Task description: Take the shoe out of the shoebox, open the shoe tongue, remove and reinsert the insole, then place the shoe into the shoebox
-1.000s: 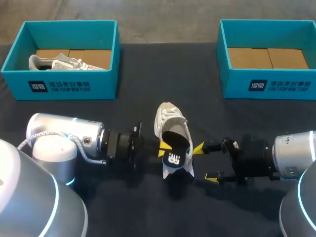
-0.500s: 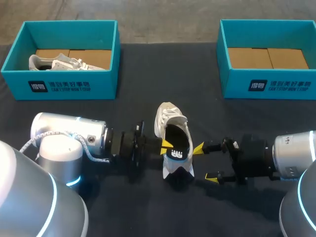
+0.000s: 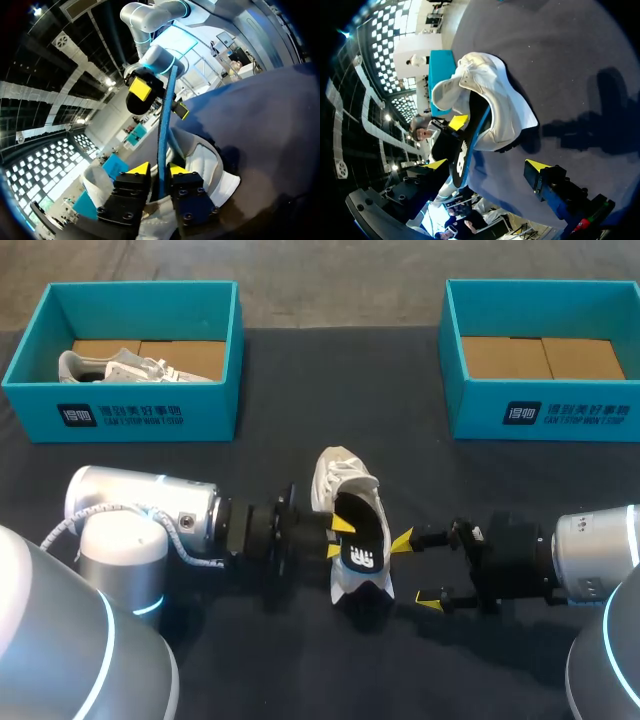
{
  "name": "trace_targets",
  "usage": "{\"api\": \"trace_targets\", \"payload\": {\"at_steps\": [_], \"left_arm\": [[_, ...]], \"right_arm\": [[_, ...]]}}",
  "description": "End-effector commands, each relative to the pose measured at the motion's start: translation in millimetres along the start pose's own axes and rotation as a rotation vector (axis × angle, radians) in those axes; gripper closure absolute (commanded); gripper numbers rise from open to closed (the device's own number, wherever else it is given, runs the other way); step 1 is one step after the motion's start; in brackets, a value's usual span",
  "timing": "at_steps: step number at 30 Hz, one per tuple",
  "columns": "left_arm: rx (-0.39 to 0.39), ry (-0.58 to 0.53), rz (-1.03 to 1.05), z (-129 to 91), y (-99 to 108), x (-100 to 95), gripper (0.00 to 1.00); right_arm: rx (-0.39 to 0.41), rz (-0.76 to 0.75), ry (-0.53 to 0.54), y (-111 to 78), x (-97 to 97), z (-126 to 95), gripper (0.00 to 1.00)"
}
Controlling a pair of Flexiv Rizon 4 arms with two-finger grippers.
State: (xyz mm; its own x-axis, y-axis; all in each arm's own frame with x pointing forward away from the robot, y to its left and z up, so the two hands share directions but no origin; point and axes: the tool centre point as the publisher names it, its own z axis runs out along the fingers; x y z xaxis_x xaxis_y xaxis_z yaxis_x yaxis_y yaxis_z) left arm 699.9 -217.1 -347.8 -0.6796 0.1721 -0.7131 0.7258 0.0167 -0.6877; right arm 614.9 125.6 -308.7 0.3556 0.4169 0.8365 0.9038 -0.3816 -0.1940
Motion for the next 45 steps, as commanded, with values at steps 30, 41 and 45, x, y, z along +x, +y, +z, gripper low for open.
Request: {"api": "trace_targets", "payload": {"at_steps": [30,41,45], "left_arm": [[0.027,-0.008,0.019,-2.1,-19.3,5.2,1.0],[-0.047,-0.012,0.013,-0.1,4.8,4.8,1.0],[-0.063,-0.009,0.005,-1.2,11.5,4.8,1.0]], "right_arm": [[-0.003,0.0,-0.002,-1.4,0.5,-0.2,0.0],[-0.003,0.0,-0.002,-1.4,0.5,-0.2,0.0],[-0.003,0.0,-0.002,-1.4,0.5,-0.2,0.0]]}}
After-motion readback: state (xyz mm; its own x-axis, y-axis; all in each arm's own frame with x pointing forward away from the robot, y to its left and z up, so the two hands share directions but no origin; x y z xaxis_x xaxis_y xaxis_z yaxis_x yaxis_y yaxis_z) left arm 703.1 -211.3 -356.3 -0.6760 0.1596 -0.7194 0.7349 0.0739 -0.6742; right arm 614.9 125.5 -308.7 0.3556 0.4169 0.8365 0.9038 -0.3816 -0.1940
